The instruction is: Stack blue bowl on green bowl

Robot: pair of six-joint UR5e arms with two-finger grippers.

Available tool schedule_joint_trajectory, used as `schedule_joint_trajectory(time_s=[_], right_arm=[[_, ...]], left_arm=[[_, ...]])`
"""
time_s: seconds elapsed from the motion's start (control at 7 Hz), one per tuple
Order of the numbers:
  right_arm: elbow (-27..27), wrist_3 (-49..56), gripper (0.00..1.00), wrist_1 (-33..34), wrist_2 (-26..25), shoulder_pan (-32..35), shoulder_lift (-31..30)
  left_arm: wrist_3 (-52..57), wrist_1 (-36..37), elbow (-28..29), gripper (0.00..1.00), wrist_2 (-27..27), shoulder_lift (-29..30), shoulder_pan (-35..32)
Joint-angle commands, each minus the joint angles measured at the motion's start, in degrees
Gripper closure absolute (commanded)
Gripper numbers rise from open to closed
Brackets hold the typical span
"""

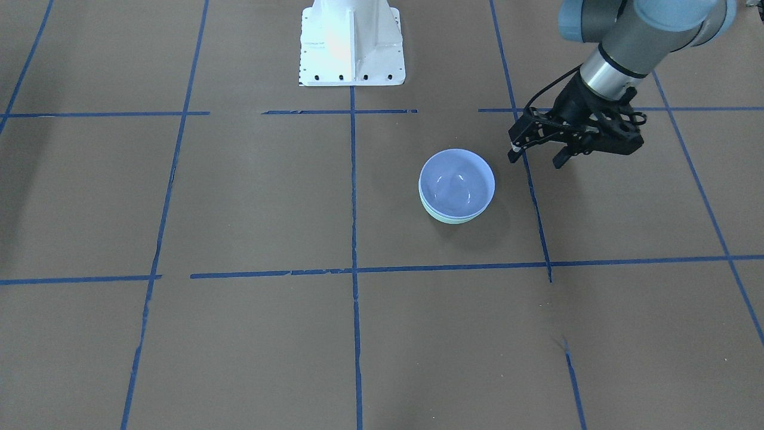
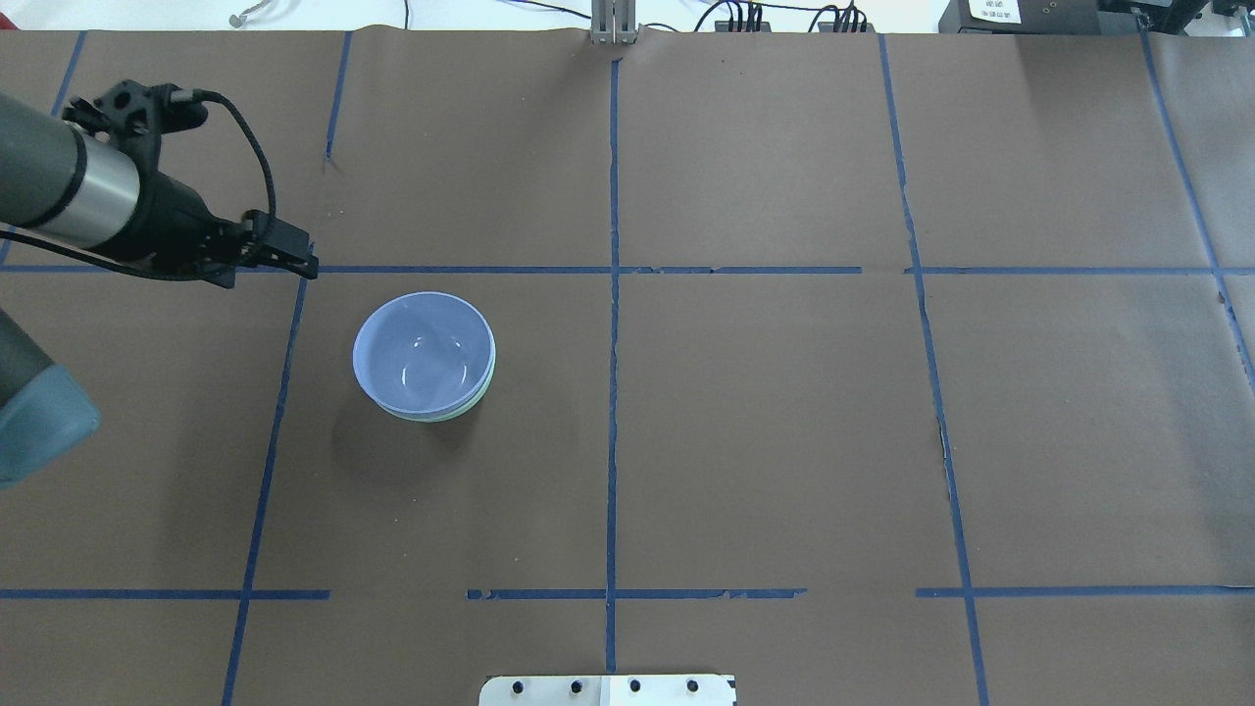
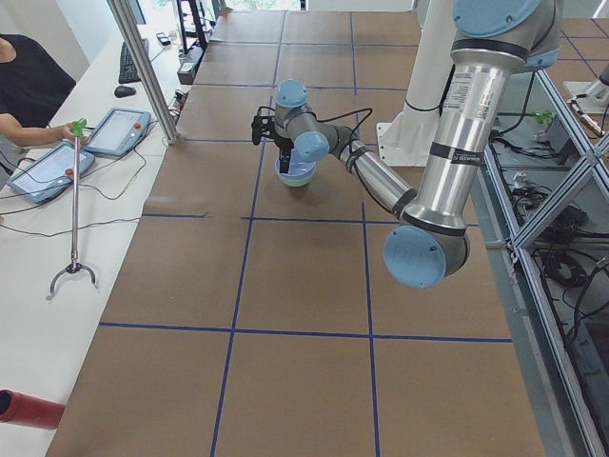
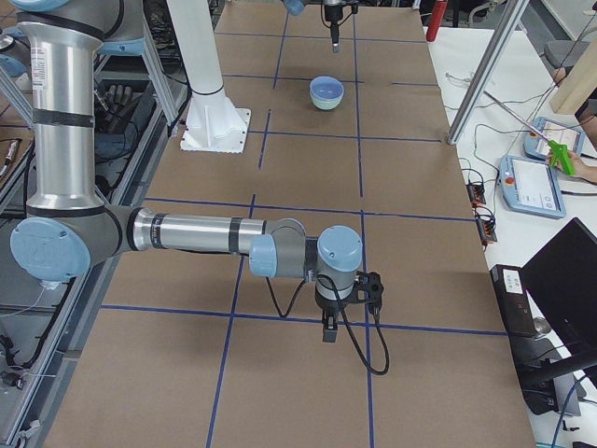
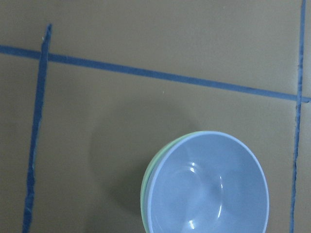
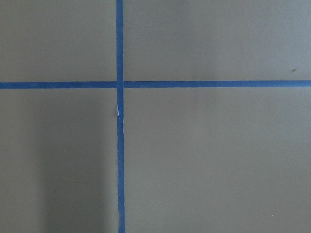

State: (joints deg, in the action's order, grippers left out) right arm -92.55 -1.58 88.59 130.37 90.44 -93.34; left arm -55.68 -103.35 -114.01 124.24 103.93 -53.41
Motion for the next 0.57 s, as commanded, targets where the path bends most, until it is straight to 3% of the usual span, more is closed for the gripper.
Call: schedule_joint_trajectory(time_s=[0.0, 0.43], right_arm=[[0.0, 0.0, 0.00, 0.0, 0.0, 0.0, 0.0], [0.0, 0.0, 0.00, 0.0, 0.0, 0.0, 0.0]], left_arm=[[22.6, 7.7, -0.2, 0.00, -0.1, -0.8, -8.1], [51.0, 7.9, 9.2, 0.00, 0.4, -7.4, -22.6]])
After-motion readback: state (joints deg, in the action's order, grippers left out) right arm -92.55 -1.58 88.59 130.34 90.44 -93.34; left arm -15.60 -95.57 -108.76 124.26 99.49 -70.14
